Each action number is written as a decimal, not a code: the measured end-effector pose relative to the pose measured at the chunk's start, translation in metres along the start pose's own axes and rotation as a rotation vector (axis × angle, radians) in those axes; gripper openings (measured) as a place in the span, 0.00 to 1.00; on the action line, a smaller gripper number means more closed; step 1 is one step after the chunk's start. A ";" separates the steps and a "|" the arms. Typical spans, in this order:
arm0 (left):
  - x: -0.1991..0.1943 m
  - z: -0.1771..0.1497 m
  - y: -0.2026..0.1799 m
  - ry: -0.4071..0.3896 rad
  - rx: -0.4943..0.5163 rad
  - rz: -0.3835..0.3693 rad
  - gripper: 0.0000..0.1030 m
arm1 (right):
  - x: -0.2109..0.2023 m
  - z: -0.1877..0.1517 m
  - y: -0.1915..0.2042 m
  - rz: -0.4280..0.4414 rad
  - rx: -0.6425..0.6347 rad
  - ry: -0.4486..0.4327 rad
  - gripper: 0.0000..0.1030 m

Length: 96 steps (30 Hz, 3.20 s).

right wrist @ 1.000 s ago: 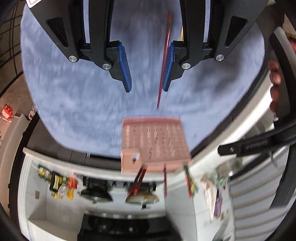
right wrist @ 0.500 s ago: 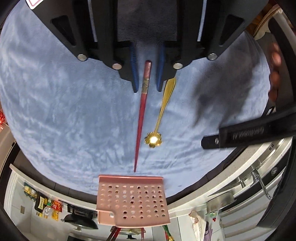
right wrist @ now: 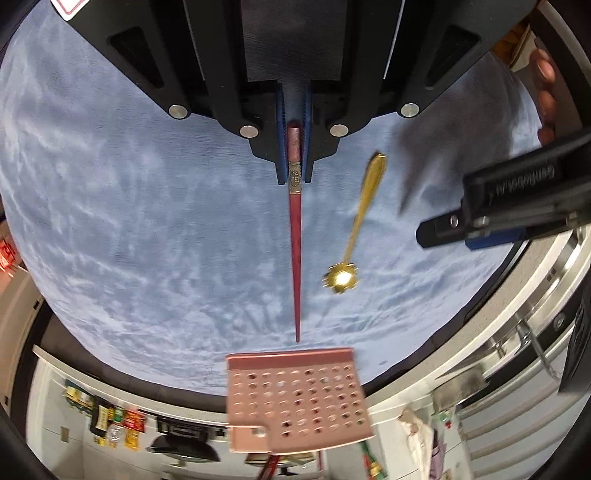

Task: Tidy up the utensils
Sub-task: 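Grasp the last dark red chopstick with the right tool while the left tool grasps the gold spoon, then carry the dark red chopstick and gold spoon up to the pink holder with both tools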

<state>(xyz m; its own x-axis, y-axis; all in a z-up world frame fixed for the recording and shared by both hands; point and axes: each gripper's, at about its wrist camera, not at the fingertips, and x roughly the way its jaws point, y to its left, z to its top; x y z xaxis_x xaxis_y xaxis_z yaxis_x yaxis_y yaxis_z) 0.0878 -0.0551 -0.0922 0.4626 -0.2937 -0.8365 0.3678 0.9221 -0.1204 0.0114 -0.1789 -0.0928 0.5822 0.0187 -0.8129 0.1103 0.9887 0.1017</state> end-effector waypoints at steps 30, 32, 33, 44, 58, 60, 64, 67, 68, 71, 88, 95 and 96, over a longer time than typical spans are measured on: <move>0.003 -0.004 0.009 0.012 -0.021 -0.064 0.06 | -0.019 -0.001 -0.027 -0.014 0.080 -0.026 0.07; -0.006 0.001 0.012 -0.017 -0.015 -0.053 0.05 | -0.028 0.003 -0.028 -0.014 0.083 -0.049 0.07; -0.012 0.004 0.013 -0.036 -0.009 -0.048 0.04 | -0.033 0.006 -0.028 -0.013 0.084 -0.065 0.07; -0.037 0.024 0.023 -0.081 -0.006 -0.068 0.03 | -0.076 0.047 -0.036 -0.007 0.109 -0.202 0.07; 0.014 -0.017 0.045 0.035 -0.144 -0.128 0.30 | -0.061 0.036 -0.028 0.004 0.105 -0.149 0.07; 0.015 -0.018 0.048 0.034 -0.154 -0.133 0.23 | -0.061 0.036 -0.027 0.003 0.104 -0.150 0.07; 0.015 -0.017 0.054 0.035 -0.185 -0.167 0.14 | -0.061 0.036 -0.027 0.004 0.103 -0.149 0.07; 0.011 -0.016 0.056 0.029 -0.193 -0.183 0.10 | -0.060 0.036 -0.027 0.003 0.103 -0.146 0.07; 0.008 -0.014 0.055 0.020 -0.190 -0.186 0.09 | -0.060 0.036 -0.026 0.003 0.102 -0.145 0.07; 0.002 -0.010 0.055 0.002 -0.179 -0.187 0.08 | -0.060 0.036 -0.026 0.003 0.101 -0.148 0.07; -0.087 0.075 0.034 -0.213 0.020 -0.085 0.01 | -0.106 0.074 -0.033 -0.006 0.107 -0.271 0.07; -0.109 0.120 0.025 -0.285 0.064 -0.061 0.01 | -0.128 0.114 -0.036 0.010 0.108 -0.347 0.07; -0.110 0.126 0.024 -0.288 0.070 -0.056 0.01 | -0.130 0.120 -0.037 0.018 0.113 -0.356 0.07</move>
<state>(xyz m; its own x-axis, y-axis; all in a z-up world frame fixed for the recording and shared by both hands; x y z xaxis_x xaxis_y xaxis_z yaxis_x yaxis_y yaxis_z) 0.1475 -0.0324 0.0650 0.6463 -0.4120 -0.6423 0.4495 0.8857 -0.1160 0.0282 -0.2361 0.0777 0.8262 -0.0361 -0.5622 0.1735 0.9657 0.1930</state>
